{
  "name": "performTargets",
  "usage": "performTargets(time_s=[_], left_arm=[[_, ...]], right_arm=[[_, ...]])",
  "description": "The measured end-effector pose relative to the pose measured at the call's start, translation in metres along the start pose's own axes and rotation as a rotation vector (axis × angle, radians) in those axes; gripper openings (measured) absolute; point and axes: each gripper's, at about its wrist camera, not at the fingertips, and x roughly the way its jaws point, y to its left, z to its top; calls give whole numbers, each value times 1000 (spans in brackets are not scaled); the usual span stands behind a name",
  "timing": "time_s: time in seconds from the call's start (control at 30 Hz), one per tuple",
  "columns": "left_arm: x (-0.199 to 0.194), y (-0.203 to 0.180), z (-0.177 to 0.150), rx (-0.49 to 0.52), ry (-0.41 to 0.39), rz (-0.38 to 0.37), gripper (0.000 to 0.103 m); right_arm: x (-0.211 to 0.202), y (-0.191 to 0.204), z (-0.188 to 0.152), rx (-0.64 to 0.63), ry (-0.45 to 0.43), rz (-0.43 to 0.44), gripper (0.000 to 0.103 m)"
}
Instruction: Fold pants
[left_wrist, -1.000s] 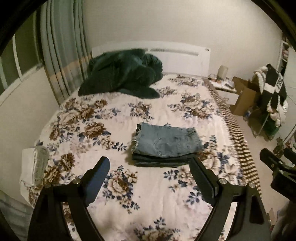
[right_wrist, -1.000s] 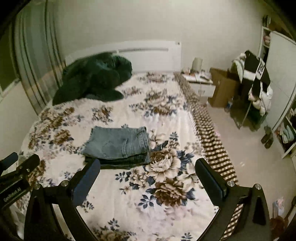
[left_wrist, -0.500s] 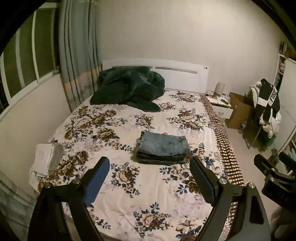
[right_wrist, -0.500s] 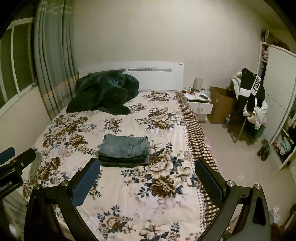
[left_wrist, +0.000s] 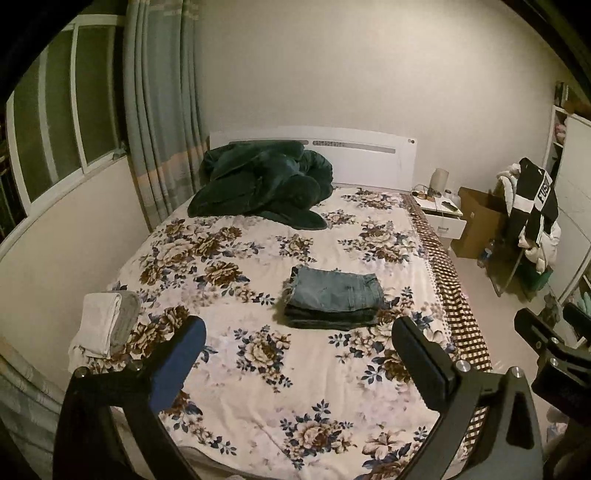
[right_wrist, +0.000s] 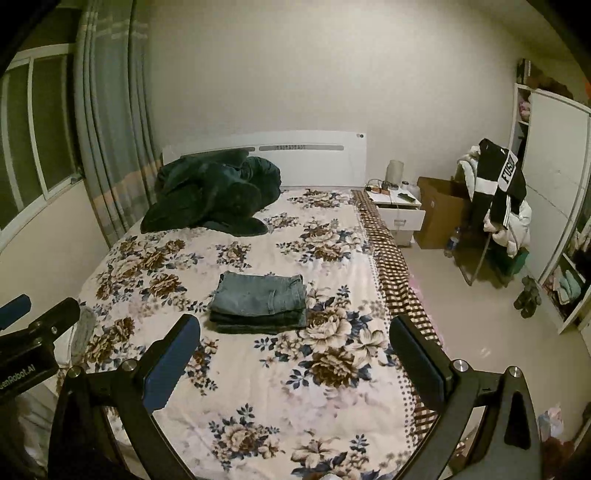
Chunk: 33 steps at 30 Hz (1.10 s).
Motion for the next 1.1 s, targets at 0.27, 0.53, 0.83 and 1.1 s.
performTargets(time_s=[0.27, 0.53, 0.83, 1.1], left_arm=[[-7, 1, -3, 14, -9, 18, 103], [-11, 1, -5, 20, -11, 37, 103], [-13, 2, -5, 24, -14, 44, 103], [-19, 4, 1, 26, -24, 36, 103]], right_arm=[[11, 2, 3, 2, 17, 21, 103], [20, 5, 7, 7, 23, 42, 103], [23, 7, 7, 8, 27, 48, 103], [24, 14, 7, 4, 30, 52, 103]])
